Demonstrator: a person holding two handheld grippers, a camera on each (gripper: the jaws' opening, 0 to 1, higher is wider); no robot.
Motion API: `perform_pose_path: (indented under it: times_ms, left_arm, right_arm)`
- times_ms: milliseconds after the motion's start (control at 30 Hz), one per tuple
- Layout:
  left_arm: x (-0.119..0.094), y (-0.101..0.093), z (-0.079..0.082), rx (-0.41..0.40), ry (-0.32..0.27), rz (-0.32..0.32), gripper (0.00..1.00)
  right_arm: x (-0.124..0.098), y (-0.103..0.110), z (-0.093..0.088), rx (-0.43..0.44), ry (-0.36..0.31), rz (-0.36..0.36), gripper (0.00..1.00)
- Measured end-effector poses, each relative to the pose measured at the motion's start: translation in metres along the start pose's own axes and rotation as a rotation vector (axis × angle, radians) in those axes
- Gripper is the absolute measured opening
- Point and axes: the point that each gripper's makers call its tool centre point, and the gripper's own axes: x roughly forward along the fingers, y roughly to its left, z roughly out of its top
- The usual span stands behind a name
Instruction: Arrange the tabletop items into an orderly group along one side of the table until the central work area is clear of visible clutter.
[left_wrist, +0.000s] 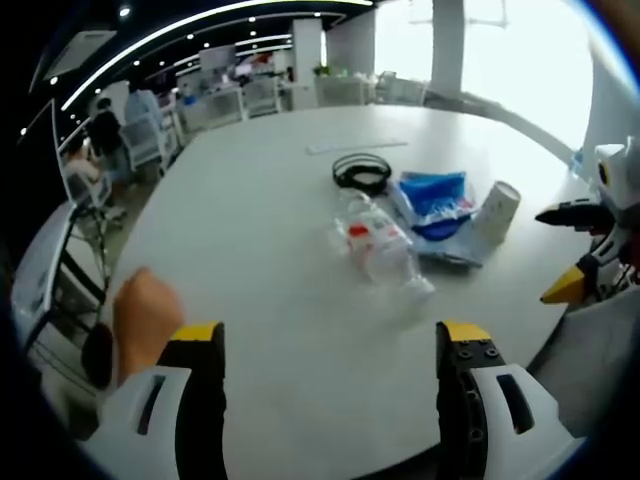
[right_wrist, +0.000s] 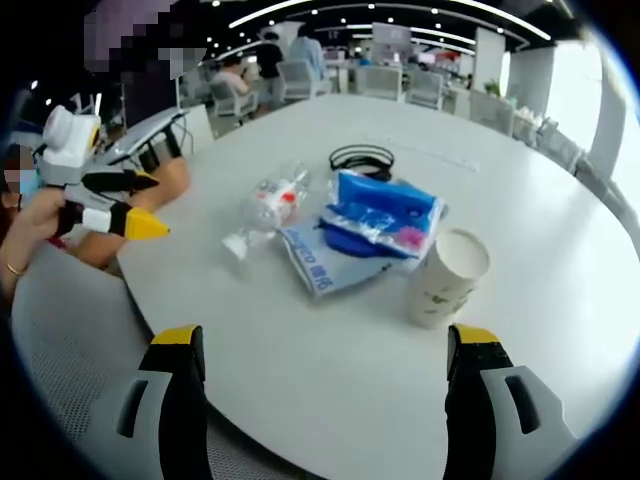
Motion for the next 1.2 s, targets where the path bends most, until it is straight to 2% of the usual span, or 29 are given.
perform_pose_path:
  times_ms: [233, 433, 567, 700, 900, 1200]
  left_arm:
    - [0.0, -0.002, 0.005, -0.004, -0.025, -0.009, 0.83]
    - [-0.001, -0.003, 0.015, -0.007, -0.073, -0.008, 0.82]
    - [-0.001, -0.006, 0.013, -0.001, -0.068, -0.011, 0.82]
    - [-0.002, -0.009, 0.024, -0.016, -0.125, -0.022, 0.82]
    - [-0.003, -0.012, 0.026, -0.016, -0.142, -0.019, 0.82]
    - [-0.003, -0.014, 0.035, -0.023, -0.181, -0.015, 0.83]
  right_arm:
    - [0.002, 0.002, 0.0, -0.009, 0.001, 0.007, 0.99]
    - [0.002, 0.001, 0.001, -0.005, 0.001, 0.007, 0.99]
    - [0.002, 0.001, 0.001, -0.002, -0.002, 0.007, 0.99]
    - [0.002, 0.001, 0.001, 0.0, -0.003, 0.008, 0.99]
    - [0.002, 0.0, 0.001, 0.005, -0.003, 0.005, 1.0]
    - [0.0, 0.0, 0.008, 0.01, -0.036, 0.006, 0.99]
